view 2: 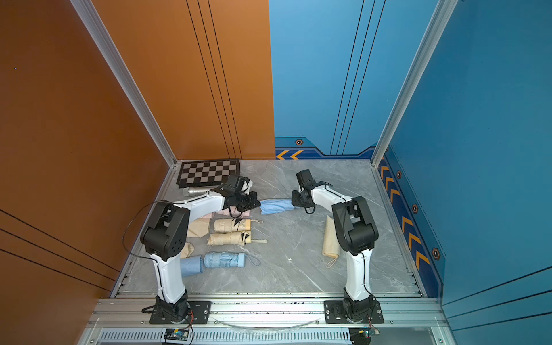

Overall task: Take umbrellas out of sleeves
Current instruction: Take out the umbrella from the umbrella sleeve.

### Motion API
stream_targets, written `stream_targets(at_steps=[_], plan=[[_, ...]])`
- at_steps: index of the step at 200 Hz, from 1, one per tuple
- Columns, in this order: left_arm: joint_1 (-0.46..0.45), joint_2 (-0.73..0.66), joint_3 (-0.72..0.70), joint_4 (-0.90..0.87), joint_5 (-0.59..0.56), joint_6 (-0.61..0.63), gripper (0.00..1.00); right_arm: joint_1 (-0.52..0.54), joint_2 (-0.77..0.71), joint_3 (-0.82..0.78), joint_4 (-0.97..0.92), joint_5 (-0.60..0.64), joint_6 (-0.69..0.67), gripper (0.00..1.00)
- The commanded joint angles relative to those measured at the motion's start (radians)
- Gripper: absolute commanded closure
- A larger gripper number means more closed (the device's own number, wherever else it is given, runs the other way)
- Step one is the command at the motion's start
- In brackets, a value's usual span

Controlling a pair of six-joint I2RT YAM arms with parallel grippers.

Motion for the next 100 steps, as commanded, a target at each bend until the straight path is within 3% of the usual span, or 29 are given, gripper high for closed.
stream_targets(at_steps=[1,100], plan=[[0.004,0.015,0.023,-0.018,0.008,0.014,1.0,-0.026,0.02,-0.034,-0.046,0.049,0.002,0.65],[0.007,0.016,0.026,-0.019,0.016,0.017,1.0,-0.053,0.003,-0.052,-0.046,0.067,-0.004,0.65]])
